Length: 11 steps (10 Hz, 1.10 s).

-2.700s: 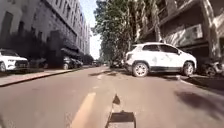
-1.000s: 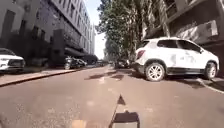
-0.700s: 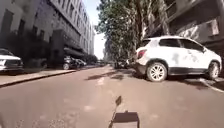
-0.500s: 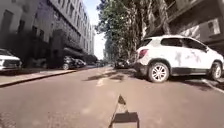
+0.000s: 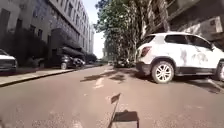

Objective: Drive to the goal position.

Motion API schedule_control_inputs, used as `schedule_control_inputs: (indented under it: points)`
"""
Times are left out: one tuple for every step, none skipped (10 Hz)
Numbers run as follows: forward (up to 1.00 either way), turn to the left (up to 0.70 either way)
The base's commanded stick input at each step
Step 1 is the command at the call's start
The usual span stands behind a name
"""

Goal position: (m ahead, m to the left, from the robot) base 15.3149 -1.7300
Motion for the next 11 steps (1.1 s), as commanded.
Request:
schedule_control_inputs:
  points:
    - [0.70,0.00]
    - [0.70,0.00]
    - [0.70,0.00]
    - [0.70,0.00]
    - [0.70,0.00]
    - [0.70,0.00]
    - [0.70,0.00]
    - [0.70,0.00]
    - [0.70,0.00]
    - [0.70,0.00]
    - [0.70,0.00]
